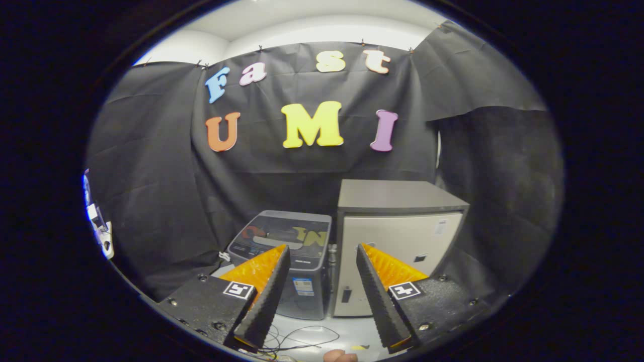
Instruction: Put the clothes into the washing machine and then close the washing machine lid.
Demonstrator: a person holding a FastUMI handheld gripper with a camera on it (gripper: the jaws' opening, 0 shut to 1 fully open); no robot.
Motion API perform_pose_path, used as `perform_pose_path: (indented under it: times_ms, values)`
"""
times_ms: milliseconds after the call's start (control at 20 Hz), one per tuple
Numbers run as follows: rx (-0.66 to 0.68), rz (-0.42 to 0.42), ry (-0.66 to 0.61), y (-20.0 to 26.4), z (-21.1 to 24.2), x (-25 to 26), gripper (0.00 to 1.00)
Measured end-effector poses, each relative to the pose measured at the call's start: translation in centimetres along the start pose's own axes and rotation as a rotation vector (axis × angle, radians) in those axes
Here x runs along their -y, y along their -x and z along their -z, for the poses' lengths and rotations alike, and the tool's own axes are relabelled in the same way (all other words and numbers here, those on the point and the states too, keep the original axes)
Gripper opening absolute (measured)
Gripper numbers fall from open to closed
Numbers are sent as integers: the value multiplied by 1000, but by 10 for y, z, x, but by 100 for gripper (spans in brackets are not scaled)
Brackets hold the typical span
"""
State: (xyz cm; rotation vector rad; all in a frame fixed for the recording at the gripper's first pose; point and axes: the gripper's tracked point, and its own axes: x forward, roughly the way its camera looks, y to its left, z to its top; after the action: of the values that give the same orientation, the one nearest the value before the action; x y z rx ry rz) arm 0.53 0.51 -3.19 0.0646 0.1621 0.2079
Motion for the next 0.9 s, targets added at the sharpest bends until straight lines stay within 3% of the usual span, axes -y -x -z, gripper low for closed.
perform_pose_path:
  times_ms: [100,900]
  values:
    - [1,5,11,13,1,11,88]
    - [47,-71,54,24,-12,40,88]
